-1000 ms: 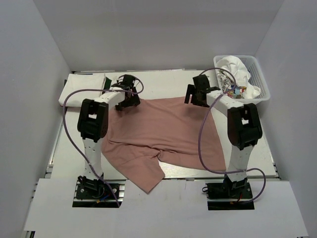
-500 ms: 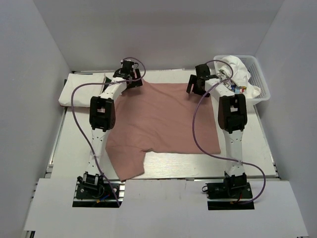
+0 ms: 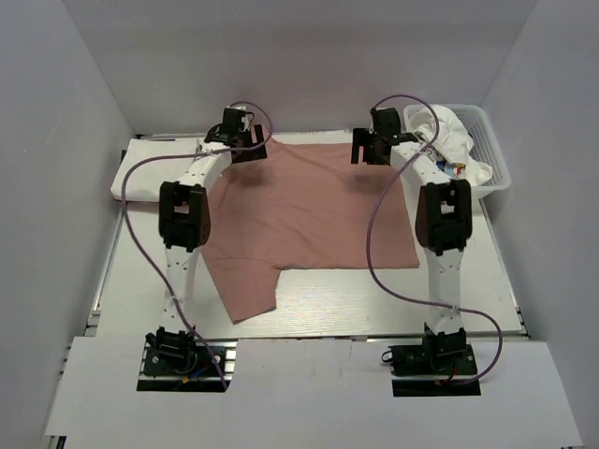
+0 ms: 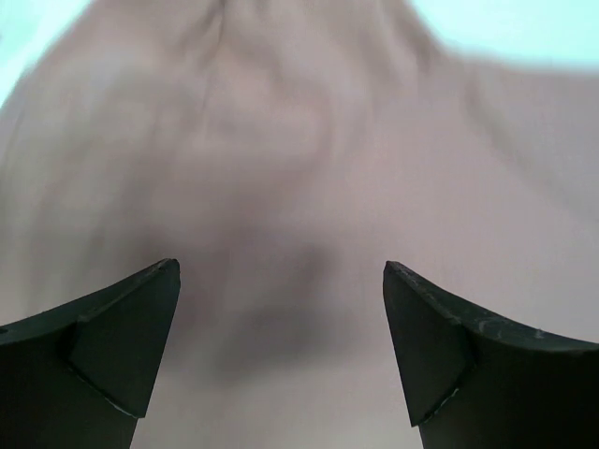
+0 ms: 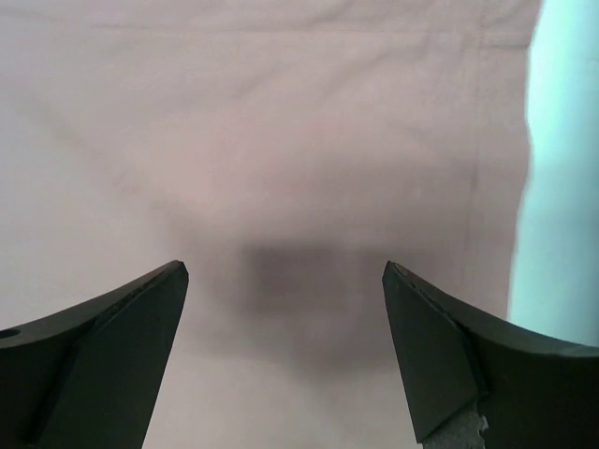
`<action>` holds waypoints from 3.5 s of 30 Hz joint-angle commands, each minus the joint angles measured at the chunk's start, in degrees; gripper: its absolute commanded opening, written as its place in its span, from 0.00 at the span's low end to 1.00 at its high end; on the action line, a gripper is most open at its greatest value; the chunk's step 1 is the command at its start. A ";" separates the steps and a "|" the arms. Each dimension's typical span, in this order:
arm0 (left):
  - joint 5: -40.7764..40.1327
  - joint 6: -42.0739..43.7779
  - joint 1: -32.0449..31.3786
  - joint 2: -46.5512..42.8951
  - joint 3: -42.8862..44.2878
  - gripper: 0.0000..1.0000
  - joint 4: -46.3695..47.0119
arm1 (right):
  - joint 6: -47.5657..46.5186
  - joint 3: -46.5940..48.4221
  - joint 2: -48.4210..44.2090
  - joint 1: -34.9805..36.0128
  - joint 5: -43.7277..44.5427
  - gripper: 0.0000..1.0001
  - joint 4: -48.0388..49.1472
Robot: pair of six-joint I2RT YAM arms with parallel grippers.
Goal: Fold and stack the t-shirts
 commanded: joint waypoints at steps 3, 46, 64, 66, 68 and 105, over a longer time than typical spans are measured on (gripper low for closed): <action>-5.31 -8.40 -1.72 -31.77 -26.77 0.99 -10.98 | 2.42 -25.65 -26.63 5.20 6.31 0.90 7.43; 19.99 -26.91 -10.51 -84.89 -97.25 0.00 -6.70 | 25.55 -80.74 -59.03 -1.74 8.52 0.75 7.61; 4.55 -24.53 -8.23 -67.86 -72.58 0.00 -1.15 | 22.22 -66.27 -52.35 -1.74 7.11 0.00 5.69; 2.43 -23.75 -6.48 -63.21 -64.85 0.00 -2.82 | 21.95 -63.62 -49.54 -1.83 7.63 0.00 4.90; -0.47 -23.74 -5.42 -55.65 -57.20 0.00 -5.35 | 21.86 -58.26 -46.21 -2.00 8.34 0.00 3.58; 4.27 -18.20 3.81 -32.32 -56.98 1.00 -1.50 | 12.19 -33.27 -14.45 0.81 -1.59 0.90 5.16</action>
